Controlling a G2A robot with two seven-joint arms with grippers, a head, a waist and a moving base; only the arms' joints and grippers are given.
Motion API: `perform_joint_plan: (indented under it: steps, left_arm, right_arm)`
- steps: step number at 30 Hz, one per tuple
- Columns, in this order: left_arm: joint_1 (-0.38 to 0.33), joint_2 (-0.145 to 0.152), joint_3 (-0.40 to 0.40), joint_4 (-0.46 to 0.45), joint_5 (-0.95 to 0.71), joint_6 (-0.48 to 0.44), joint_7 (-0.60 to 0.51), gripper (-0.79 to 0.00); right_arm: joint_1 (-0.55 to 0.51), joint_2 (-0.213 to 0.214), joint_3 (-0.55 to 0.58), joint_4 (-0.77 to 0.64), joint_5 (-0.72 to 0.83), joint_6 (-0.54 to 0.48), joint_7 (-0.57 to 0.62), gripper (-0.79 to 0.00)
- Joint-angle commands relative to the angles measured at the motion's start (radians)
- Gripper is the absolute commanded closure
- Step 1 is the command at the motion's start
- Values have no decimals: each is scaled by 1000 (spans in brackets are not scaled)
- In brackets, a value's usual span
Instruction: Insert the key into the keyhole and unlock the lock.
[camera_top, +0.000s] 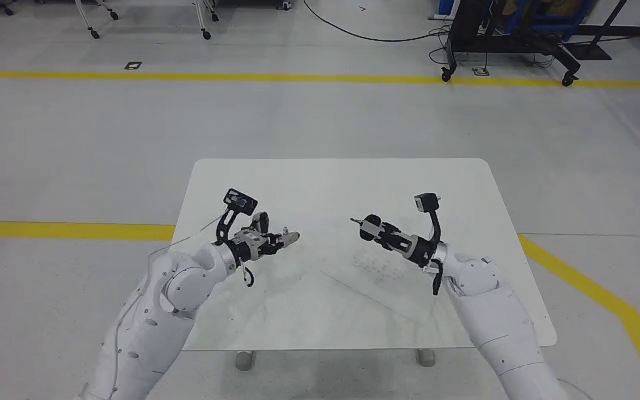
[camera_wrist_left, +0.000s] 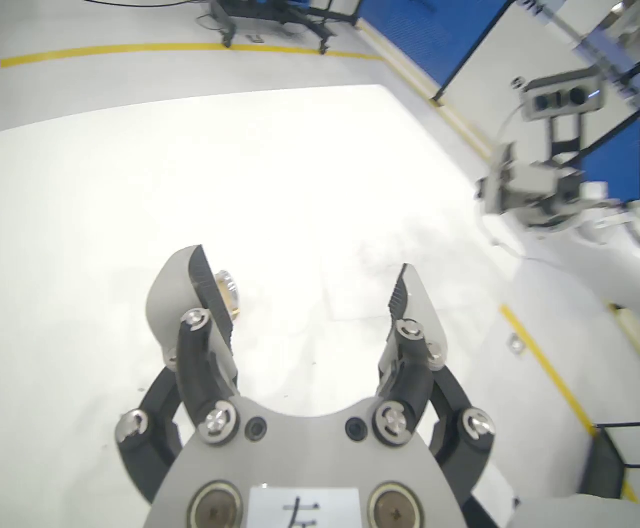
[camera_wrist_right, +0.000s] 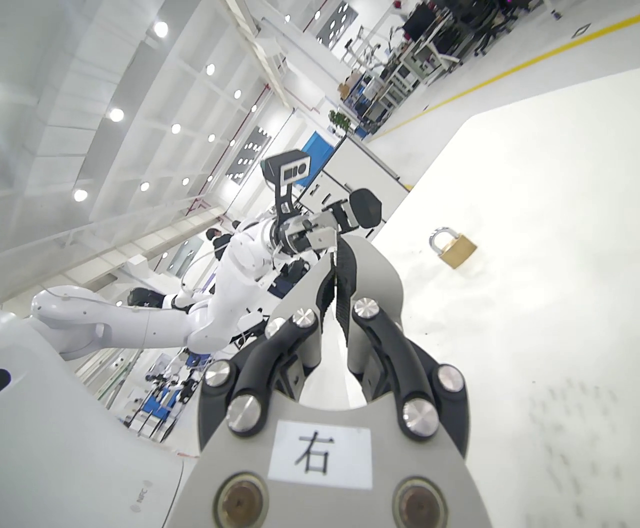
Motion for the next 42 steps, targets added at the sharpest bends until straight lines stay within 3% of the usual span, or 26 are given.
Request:
perform_joint_plan:
  steps: [1,10,15,23,25,28,31,35,42]
  left_arm:
    - [2,-1,35,-7,128,20,-25,-785]
    - [-49,-15,126,21,292,100,-91,-785]
    - [-94,-35,154,64,234,166,-68,-785]
    - [-173,-63,222,157,223,198,-115,-785]
    - [-198,-70,239,178,228,203,-123,-677]
    - [-227,-81,261,202,227,211,-129,-391]
    - [-236,-89,274,223,222,215,-126,-369]
    - [-239,-92,272,234,223,225,-127,-240]
    - [-236,-95,257,236,227,240,-136,-222]
  right_arm:
    - [-10,3,3,-13,-9,3,-11,0]
    - [-28,11,3,-48,-34,2,-51,0]
    - [-28,11,3,-48,-34,2,-51,0]
    - [-28,11,3,-48,-34,2,-51,0]
    - [-28,11,3,-48,-34,2,-51,0]
    - [-28,11,3,-48,-34,2,-51,0]
    - [-28,11,3,-48,-34,2,-51,0]
    - [-28,11,3,-48,-34,2,-51,0]
    - [-28,11,3,-48,-34,2,-51,0]
